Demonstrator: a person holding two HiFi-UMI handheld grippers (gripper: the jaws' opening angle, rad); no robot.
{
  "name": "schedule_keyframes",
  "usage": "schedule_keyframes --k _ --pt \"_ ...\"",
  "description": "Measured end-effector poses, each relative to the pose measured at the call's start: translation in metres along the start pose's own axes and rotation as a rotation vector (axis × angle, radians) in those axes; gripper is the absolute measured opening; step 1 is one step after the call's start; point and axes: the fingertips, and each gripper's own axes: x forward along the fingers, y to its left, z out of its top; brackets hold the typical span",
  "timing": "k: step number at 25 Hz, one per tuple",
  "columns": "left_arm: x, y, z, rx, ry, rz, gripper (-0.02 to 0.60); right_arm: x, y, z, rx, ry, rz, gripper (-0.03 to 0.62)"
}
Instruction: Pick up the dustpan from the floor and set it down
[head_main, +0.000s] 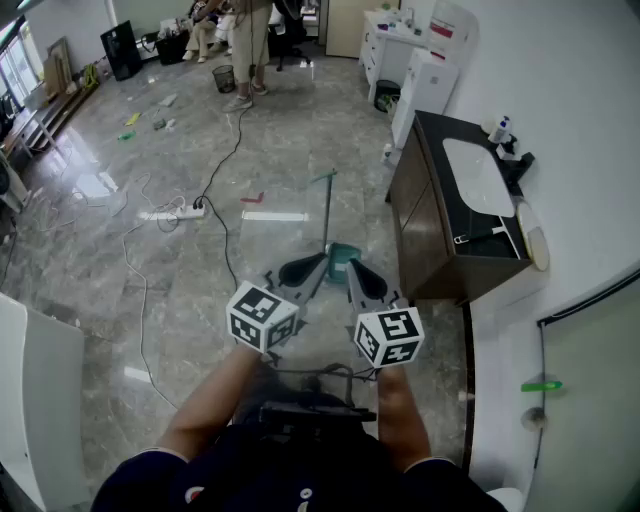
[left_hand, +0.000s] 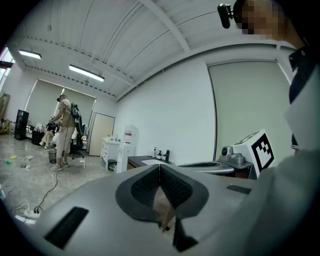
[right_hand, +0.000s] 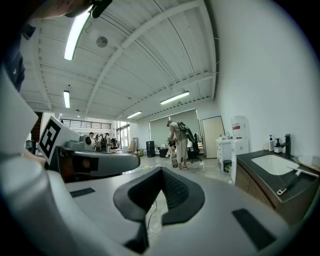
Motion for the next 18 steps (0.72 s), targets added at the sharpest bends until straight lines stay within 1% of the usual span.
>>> schedule_keyframes --k 13,18 --pt "0.003 -0.007 -0.003 0.008 0.016 0.005 0.014 -0.005 -0.003 0.001 0.006 -0.007 0.014 0.006" --pt "0.003 -0.007 -0.011 0.008 0.031 0.0 0.014 -0.006 -0.005 0.002 0.015 -0.014 0.01 0.006"
